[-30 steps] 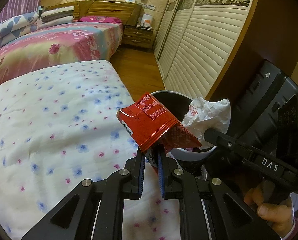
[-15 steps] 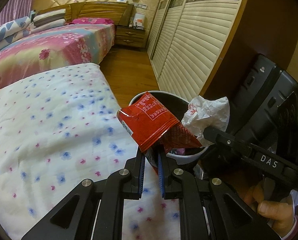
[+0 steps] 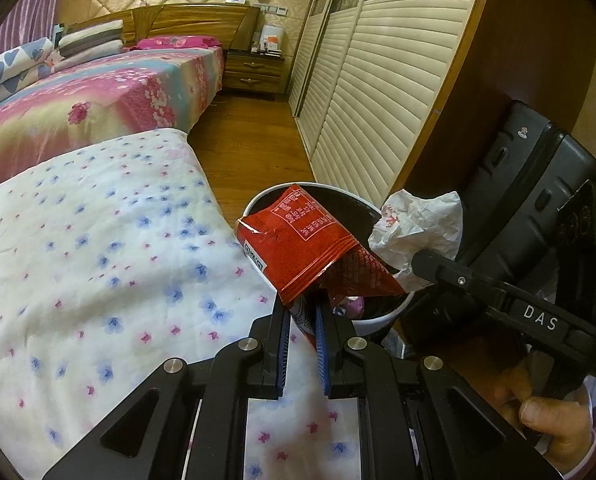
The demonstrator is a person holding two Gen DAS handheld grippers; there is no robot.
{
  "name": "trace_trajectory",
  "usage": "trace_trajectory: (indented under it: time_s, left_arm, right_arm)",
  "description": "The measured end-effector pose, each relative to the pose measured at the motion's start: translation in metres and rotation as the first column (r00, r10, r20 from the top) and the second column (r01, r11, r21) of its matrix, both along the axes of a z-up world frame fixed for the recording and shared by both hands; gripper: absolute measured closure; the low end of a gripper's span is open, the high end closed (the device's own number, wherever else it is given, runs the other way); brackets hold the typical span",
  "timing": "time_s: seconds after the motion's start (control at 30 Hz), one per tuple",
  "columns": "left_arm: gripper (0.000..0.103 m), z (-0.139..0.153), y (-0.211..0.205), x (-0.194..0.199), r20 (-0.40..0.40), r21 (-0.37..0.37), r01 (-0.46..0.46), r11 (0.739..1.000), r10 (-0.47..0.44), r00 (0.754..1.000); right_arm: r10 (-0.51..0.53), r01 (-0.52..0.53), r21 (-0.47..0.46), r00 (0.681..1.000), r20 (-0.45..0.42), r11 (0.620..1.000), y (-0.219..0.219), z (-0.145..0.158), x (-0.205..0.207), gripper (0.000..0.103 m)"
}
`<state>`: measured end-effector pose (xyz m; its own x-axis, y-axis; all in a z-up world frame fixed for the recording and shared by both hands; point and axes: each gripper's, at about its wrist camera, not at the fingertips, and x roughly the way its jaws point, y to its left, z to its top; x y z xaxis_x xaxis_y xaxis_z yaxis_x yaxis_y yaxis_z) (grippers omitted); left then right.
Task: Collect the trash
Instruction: 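Lower the red packet and white tissue into the bin opening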
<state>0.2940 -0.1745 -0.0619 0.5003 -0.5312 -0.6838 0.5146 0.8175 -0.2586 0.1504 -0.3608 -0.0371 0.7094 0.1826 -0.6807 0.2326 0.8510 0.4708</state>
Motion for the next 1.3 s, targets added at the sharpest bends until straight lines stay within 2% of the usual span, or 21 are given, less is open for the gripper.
trace_trajectory:
  time_s: [0.5,1.3]
  left_arm:
    - [0.093,-0.004,-0.02,0.016,0.008,0.032,0.009,0.999,-0.009,1.0]
    - [0.093,-0.009,-0.042,0.033,0.008,0.066,0.022,0.998,-0.023,1.0]
  right_arm:
    - [-0.012,0.012,-0.016,0.999,-0.039,1.0,-0.018,-0.008,0.013,0.073]
    - [-0.005,0.003,-0.032,0.999,-0.047,0.999,-0.027,-0.009,0.029,0.073]
